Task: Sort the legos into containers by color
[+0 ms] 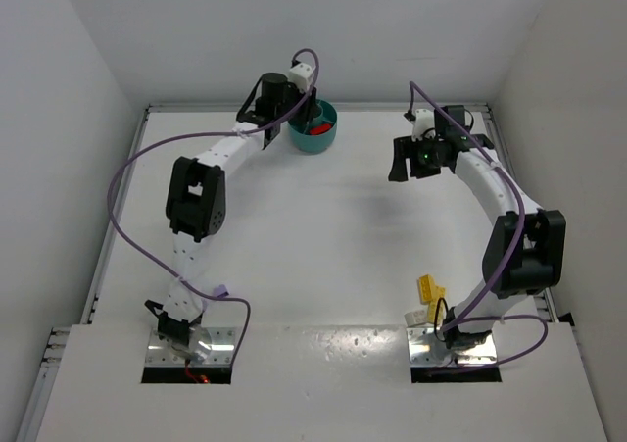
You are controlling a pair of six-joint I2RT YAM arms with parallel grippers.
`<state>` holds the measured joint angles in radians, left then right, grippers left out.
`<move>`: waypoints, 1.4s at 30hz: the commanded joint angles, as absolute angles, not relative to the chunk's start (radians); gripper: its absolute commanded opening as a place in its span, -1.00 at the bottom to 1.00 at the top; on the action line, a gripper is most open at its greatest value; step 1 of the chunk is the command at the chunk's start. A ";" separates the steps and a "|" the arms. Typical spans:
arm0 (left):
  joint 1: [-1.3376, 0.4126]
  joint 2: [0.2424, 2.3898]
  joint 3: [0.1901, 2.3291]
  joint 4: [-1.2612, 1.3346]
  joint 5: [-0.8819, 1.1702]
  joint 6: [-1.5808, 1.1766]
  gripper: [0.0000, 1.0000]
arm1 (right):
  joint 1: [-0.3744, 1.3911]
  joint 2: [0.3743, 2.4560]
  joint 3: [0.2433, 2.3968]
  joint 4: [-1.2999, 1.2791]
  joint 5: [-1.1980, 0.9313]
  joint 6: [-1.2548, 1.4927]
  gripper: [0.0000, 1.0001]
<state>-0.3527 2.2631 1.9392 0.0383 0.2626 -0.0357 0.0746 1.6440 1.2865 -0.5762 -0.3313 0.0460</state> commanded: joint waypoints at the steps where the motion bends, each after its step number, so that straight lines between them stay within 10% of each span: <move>1: -0.377 2.264 1.931 0.121 0.218 -0.080 -0.71 | 0.072 1.647 1.315 -0.549 -0.367 0.061 0.31; 29: -0.454 2.191 1.736 0.259 -0.064 -0.179 -0.83 | 0.063 1.657 1.333 -0.549 -0.394 0.061 0.31; 42: -0.463 2.200 1.746 0.288 -0.064 -0.199 0.00 | 0.063 1.666 1.324 -0.549 -0.405 0.061 0.31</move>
<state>-0.4496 2.2498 1.7412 0.2195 -0.0528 -0.1844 0.0677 1.6592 1.2911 -0.5758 -0.3843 0.0517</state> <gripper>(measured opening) 0.467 0.656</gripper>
